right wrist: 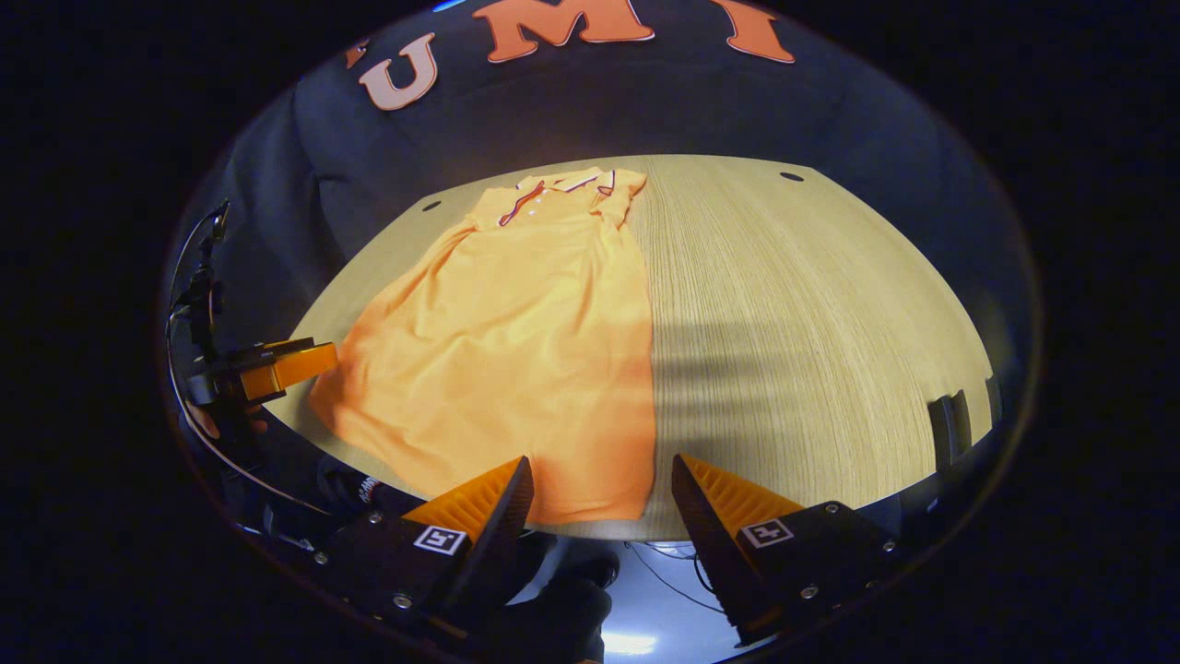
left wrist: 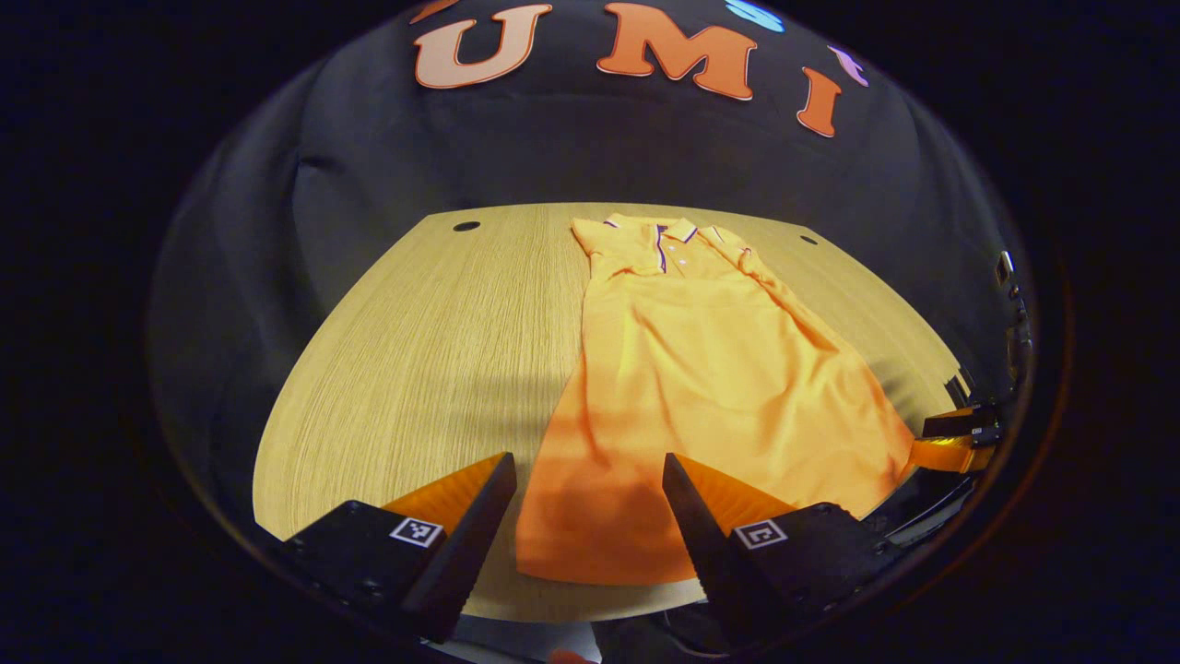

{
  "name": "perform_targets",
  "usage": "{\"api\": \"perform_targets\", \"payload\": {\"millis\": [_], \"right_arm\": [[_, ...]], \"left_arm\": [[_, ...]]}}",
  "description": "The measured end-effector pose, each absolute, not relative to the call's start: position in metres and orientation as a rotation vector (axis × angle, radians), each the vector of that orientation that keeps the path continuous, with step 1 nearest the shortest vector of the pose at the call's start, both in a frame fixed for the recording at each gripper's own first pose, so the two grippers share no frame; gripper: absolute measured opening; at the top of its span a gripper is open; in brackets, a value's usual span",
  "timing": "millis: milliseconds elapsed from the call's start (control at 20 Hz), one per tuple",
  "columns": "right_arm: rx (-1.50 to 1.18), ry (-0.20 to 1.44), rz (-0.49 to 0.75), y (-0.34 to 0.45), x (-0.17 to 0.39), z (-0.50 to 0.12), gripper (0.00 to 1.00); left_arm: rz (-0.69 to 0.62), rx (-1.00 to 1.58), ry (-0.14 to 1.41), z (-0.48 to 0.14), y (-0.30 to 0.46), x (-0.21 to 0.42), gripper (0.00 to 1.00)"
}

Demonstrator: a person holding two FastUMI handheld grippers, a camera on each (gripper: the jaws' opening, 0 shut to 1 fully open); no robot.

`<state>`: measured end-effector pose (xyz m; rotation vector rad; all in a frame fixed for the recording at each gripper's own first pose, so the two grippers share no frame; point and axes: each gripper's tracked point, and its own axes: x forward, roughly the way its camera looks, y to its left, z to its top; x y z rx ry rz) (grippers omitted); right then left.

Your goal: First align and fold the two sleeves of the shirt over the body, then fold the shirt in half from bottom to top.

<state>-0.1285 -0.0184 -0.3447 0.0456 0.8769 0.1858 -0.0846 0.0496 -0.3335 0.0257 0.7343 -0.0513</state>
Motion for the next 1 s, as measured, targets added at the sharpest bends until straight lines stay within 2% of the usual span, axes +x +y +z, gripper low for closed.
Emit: {"api": "perform_targets", "payload": {"millis": [400,450,550,600,750,850,900,950,1000], "right_arm": [[0.013,0.874,0.165,-0.017,-0.128,-0.356,0.93],[0.001,0.861,0.158,-0.018,-0.127,-0.357,0.93],[-0.041,0.813,0.119,-0.022,-0.125,-0.36,0.9],[-0.046,0.789,0.11,-0.021,-0.126,-0.36,0.86],[-0.023,0.798,0.092,-0.016,-0.125,-0.361,0.78],[-0.016,0.811,0.083,-0.013,-0.121,-0.36,0.48],[-0.012,0.83,0.07,-0.011,-0.122,-0.362,0.34],[-0.008,0.848,0.065,-0.01,-0.121,-0.362,0.26],[-0.001,0.862,0.073,-0.006,-0.119,-0.361,0.24]], "left_arm": [[-0.057,0.046,0.76,-0.362,0.056,-0.099,0.99],[-0.067,0.059,0.715,-0.355,0.056,-0.097,0.99],[-0.076,0.061,0.7,-0.362,0.056,-0.095,0.97],[-0.069,0.06,0.693,-0.362,0.055,-0.093,0.99],[-0.057,0.056,0.66,-0.363,0.051,-0.089,0.98],[-0.082,0.057,0.652,-0.364,0.032,-0.088,0.77],[-0.088,0.066,0.65,-0.364,0.026,-0.088,0.58],[-0.091,0.08,0.65,-0.365,0.02,-0.087,0.4],[-0.066,0.099,0.656,-0.365,0.021,-0.088,0.15]]}}
